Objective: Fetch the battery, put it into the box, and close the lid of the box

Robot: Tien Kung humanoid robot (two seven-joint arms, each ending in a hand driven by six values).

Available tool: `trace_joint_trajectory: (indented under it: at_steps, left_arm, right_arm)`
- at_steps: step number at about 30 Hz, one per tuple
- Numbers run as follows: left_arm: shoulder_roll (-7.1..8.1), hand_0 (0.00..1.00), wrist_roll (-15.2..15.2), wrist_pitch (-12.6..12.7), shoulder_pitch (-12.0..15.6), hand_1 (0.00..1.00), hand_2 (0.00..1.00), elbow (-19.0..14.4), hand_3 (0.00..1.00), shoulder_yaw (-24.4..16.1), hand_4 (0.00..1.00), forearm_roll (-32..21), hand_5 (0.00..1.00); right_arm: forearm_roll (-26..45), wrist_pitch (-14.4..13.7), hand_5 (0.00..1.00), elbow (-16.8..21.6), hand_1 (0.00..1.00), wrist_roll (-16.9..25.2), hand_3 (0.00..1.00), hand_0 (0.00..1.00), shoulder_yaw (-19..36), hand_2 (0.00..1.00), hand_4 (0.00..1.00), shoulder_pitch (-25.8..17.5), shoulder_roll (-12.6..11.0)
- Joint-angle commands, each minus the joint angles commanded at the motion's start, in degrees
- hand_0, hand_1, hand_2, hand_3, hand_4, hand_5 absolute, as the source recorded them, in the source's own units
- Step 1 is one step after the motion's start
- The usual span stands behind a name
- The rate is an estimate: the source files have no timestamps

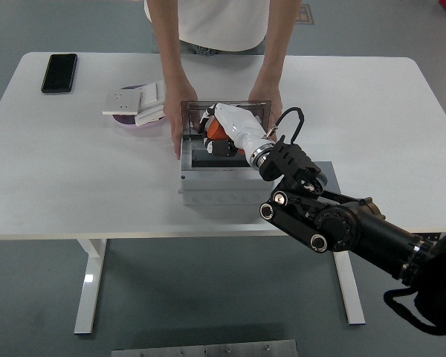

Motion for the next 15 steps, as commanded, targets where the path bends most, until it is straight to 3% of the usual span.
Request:
trace_joint_trajectory:
  at_steps: [11,12,15]
  left_arm:
    - [0.01,0.628,0.16,0.09,0.17,0.744,0.592,-0.05,0.498,-0.18,0.348,0.15,0.002]
    - [0.01,0.628,0.18,0.1,0.18,0.745,0.59,-0.05,0.498,-0.21,0.347,0.18,0.002]
    - [0.01,0.628,0.19,0.09,0.21,0.745,0.59,-0.05,0.498,-0.24,0.347,0.24,0.002]
  right_arm:
    - [0.75,0.29,0.069,-0.09,0.565,0.45,0.645,0.56,-0.17,0.574,0.45,-0.27,0.06]
    - [0.74,0.28,0.092,-0.09,0.623,0.44,0.653,0.614,-0.17,0.618,0.532,-0.27,0.07]
    - [0.64,0.17,0.092,-0.04,0.623,0.44,0.653,0.614,-0.15,0.618,0.532,-0.26,0.14]
